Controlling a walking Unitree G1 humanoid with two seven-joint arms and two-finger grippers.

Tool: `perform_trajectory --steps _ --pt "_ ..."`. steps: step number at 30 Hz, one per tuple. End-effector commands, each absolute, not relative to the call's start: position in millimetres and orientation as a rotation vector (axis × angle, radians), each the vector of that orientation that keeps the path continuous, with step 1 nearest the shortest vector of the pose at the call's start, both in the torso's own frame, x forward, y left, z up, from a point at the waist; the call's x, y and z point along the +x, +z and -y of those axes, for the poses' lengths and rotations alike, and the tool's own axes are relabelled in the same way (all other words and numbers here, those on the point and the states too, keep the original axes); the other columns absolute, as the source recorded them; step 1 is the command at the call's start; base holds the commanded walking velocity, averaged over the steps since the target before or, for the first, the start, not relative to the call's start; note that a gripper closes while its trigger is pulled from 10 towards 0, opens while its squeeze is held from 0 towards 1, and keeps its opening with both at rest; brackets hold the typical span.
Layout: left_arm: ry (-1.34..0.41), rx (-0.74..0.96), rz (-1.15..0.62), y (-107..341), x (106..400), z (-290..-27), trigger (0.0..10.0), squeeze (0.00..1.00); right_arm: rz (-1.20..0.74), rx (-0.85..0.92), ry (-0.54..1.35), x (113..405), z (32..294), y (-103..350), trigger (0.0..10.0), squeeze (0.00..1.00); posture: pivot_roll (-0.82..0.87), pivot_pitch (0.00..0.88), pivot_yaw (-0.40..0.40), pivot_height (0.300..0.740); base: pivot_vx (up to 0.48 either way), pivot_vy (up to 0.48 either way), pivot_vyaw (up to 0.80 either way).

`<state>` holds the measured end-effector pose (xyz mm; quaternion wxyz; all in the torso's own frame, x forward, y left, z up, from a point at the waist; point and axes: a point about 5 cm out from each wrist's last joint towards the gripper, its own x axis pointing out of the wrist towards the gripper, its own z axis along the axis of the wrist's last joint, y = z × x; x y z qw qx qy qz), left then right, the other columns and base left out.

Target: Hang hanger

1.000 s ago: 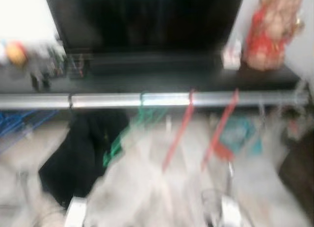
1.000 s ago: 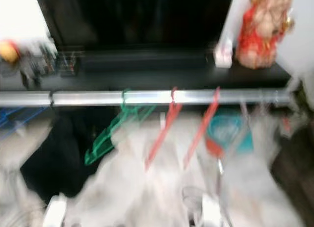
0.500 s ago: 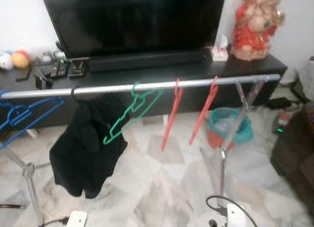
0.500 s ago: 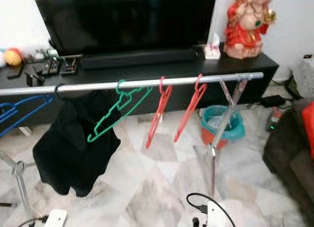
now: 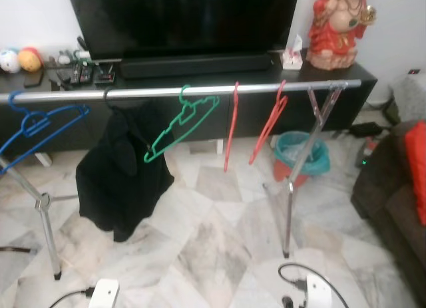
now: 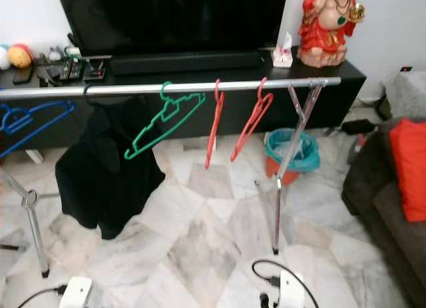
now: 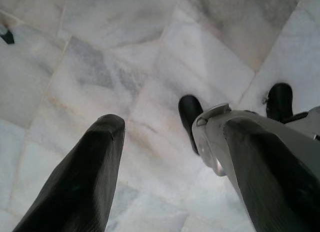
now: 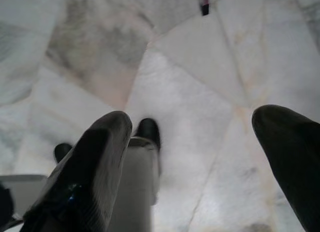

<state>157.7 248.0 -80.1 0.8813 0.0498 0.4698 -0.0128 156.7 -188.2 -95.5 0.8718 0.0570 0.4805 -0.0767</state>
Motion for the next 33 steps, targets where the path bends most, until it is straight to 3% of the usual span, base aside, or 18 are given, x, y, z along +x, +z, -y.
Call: perform_trajectory --steps 1,33 --pt "-0.025 0.094 -0.993 -81.6 155.4 -246.8 10.0 0.0 -1.004 0.115 -0.167 156.9 191.7 -95.0 10.0 0.0 -0.16 0.0 -0.007 0.74 -0.292 0.0 0.0" --pt "-0.033 0.098 -0.996 -82.5 153.3 -246.3 10.0 0.0 -1.01 0.116 -0.161 154.5 191.7 -96.0 10.0 0.0 -0.16 0.0 -0.002 0.74 -0.278 0.0 0.0"
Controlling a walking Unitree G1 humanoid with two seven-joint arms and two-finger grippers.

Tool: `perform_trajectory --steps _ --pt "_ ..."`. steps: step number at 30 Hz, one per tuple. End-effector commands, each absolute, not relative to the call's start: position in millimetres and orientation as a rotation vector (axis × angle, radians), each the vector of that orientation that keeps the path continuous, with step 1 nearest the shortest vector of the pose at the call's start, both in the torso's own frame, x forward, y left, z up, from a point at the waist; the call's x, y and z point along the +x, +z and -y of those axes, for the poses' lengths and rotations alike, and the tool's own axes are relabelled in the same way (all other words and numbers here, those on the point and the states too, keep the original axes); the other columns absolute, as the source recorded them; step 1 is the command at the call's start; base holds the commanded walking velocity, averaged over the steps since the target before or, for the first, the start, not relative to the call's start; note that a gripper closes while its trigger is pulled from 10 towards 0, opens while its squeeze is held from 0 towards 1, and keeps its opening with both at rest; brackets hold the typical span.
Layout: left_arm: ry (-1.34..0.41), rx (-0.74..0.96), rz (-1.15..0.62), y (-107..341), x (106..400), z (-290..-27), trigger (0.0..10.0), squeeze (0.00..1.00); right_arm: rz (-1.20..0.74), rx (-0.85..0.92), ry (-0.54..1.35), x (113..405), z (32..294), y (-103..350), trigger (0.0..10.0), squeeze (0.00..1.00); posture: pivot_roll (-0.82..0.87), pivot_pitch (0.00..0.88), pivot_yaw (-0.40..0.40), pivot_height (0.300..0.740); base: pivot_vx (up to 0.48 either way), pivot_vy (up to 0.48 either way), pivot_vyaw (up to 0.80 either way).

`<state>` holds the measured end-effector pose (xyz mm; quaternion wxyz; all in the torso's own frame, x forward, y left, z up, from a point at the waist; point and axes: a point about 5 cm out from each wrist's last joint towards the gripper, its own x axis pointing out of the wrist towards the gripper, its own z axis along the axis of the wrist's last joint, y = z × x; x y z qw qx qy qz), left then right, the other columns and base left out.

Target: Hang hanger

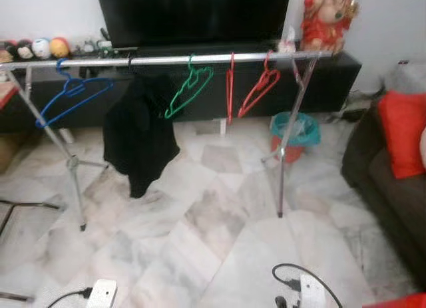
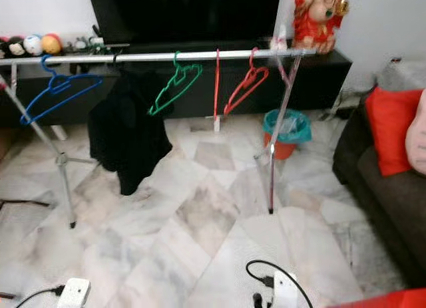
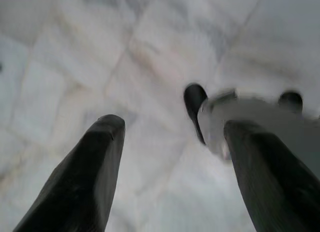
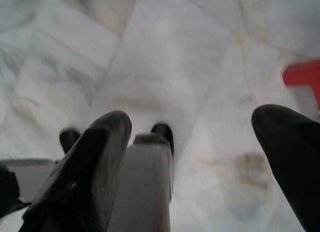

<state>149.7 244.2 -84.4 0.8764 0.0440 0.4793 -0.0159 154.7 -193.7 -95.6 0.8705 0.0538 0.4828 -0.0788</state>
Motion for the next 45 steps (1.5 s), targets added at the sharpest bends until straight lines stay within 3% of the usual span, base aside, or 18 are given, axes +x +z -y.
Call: perform_trajectory --steps 1,22,45 --pt "-0.032 0.098 -0.996 -82.5 153.2 -246.3 10.0 0.0 -1.01 0.116 -0.161 154.4 191.7 -96.0 10.0 0.0 -0.16 0.0 -0.002 0.74 0.0 0.0 0.0" --pt "-0.026 0.097 -0.993 -81.8 154.8 -246.9 10.0 0.0 -1.011 0.12 -0.164 155.7 191.6 -95.6 10.0 0.0 -0.16 0.0 -0.004 0.74 0.0 0.0 0.0" --pt "-0.018 0.096 -0.987 -81.4 156.4 -246.4 10.0 0.0 -1.016 0.112 -0.157 157.0 192.3 -95.1 10.0 0.0 -0.16 0.0 -0.007 0.74 0.0 0.0 -0.74"
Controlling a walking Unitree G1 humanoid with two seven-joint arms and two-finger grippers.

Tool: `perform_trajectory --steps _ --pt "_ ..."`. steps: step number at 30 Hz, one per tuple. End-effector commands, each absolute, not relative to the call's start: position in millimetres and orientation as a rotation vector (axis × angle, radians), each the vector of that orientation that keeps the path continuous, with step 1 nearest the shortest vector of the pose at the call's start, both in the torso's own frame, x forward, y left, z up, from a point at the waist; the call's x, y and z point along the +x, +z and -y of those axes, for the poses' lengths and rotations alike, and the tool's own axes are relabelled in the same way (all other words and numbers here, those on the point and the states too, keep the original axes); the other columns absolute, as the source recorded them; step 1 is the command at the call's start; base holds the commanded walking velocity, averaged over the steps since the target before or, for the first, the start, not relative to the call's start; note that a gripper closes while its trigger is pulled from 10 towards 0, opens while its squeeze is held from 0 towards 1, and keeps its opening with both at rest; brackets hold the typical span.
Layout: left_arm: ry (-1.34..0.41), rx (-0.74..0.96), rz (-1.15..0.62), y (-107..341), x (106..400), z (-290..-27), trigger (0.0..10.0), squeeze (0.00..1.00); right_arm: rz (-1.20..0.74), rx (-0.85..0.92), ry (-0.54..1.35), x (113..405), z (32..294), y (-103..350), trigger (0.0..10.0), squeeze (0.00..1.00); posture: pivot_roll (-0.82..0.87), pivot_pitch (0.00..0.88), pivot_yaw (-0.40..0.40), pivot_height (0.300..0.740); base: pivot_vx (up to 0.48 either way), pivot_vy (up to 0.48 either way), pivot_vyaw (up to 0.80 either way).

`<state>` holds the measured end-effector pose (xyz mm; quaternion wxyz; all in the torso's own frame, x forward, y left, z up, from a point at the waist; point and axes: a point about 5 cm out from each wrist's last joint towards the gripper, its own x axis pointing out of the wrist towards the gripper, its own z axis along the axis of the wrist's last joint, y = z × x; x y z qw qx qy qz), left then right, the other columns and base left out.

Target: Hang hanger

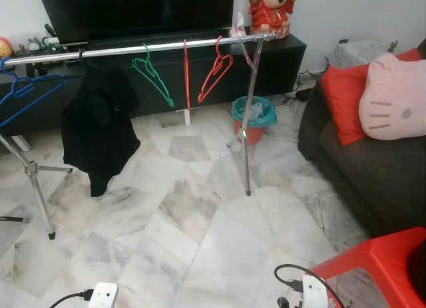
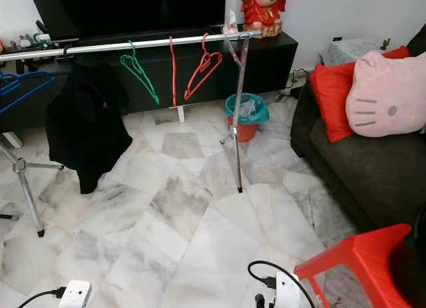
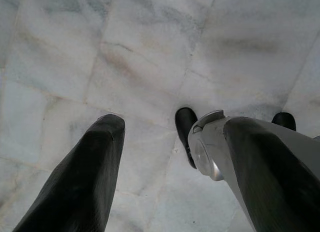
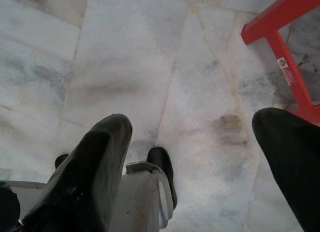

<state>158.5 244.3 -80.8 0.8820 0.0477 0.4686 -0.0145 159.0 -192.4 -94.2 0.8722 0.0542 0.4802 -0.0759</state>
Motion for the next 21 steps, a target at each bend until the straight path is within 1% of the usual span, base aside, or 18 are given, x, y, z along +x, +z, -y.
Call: perform_trajectory --steps 1,9,13,15,20,21 --pt "-0.019 0.09 -0.986 -81.4 156.5 -246.1 10.0 0.0 -1.016 0.112 -0.157 157.0 192.3 -95.1 10.0 0.0 -0.16 0.0 -0.007 0.74 0.0 0.0 -0.76" --pt "-0.039 0.121 -0.99 -81.0 157.1 -246.5 10.0 0.0 -1.016 0.113 -0.156 157.0 192.1 -95.2 10.0 0.0 -0.16 0.0 -0.006 0.74 0.0 0.0 -0.76" --pt "-0.042 0.13 -0.991 -80.9 157.3 -246.8 10.0 0.0 -1.017 0.113 -0.156 157.0 192.0 -95.2 10.0 0.0 -0.16 0.0 -0.006 0.74 0.0 -0.456 -0.76" --pt "-0.025 0.112 -0.994 -81.3 156.5 -247.0 10.0 0.0 -1.017 0.112 -0.156 157.0 192.0 -95.2 10.0 0.0 -0.16 0.0 -0.006 0.74 0.0 0.0 -0.76" --pt "-0.038 0.129 -0.99 -80.9 157.2 -246.8 10.0 0.0 -1.017 0.113 -0.156 156.9 192.1 -95.2 10.0 0.0 -0.16 0.0 -0.006 0.74 0.0 0.0 -0.76" --pt "-0.043 0.137 -0.989 -80.7 157.5 -246.8 10.0 0.0 -1.017 0.113 -0.156 156.9 192.1 -95.2 10.0 0.0 -0.16 0.0 -0.006 0.74 0.0 -0.458 -0.76"
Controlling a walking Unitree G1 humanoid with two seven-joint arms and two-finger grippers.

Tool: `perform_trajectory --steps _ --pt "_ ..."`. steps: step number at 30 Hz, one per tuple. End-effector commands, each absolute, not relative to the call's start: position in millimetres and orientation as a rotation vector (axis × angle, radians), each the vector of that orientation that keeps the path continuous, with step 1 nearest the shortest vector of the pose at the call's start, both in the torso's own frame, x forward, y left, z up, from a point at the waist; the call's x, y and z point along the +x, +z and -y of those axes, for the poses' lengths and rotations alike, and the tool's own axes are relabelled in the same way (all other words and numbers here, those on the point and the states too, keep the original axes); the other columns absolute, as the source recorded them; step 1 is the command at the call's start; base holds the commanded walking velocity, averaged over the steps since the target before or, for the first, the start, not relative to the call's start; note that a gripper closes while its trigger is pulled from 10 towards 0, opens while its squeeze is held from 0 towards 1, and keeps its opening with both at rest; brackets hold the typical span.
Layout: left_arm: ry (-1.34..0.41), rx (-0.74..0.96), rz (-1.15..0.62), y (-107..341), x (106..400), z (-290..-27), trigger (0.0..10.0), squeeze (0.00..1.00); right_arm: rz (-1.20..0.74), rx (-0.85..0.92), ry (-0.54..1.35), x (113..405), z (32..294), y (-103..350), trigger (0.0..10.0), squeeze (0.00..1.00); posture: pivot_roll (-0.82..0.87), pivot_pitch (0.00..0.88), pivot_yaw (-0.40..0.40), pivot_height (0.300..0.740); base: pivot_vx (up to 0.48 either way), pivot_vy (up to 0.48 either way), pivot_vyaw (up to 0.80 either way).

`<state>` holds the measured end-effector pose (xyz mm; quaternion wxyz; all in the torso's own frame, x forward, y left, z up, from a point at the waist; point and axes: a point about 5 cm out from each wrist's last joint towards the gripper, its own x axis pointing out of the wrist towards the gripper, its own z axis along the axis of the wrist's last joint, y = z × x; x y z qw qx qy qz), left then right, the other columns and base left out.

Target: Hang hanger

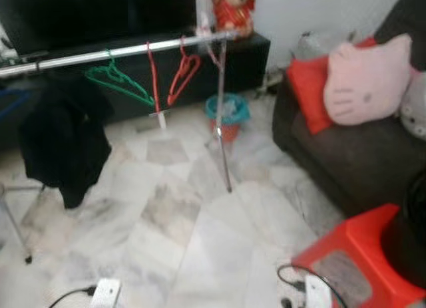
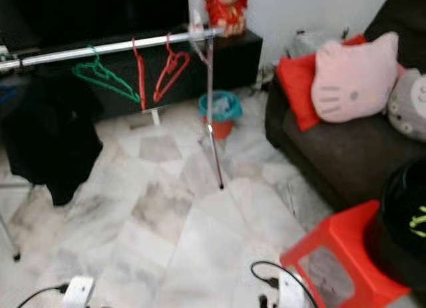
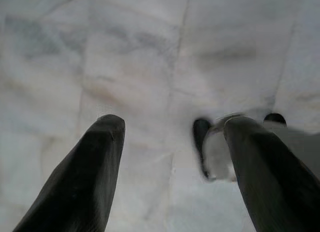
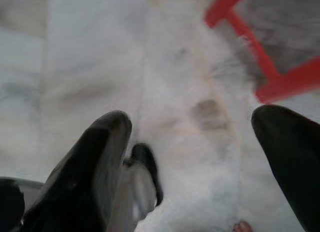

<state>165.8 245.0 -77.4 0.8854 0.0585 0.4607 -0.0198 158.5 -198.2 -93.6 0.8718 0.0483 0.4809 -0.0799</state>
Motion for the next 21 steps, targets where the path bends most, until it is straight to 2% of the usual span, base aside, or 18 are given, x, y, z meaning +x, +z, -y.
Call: perform_trajectory --steps 1,2,21 --pt "-0.046 0.139 -0.989 -80.7 157.6 -246.8 10.0 0.0 -1.017 0.113 -0.156 156.9 192.1 -95.2 10.0 0.0 -0.16 0.0 -0.006 0.74 0.0 -0.48 -0.76" --pt "-0.042 0.135 -0.989 -80.8 157.4 -246.8 10.0 0.0 -1.017 0.113 -0.156 156.9 192.1 -95.2 10.0 0.0 -0.16 0.0 -0.006 0.74 0.0 -0.48 -0.76" --pt "-0.023 0.098 -0.98 -81.1 156.2 -246.5 10.0 0.0 -1.018 0.113 -0.155 156.1 191.9 -95.5 10.0 0.0 -0.16 0.0 -0.007 0.74 0.0 0.0 -0.76"
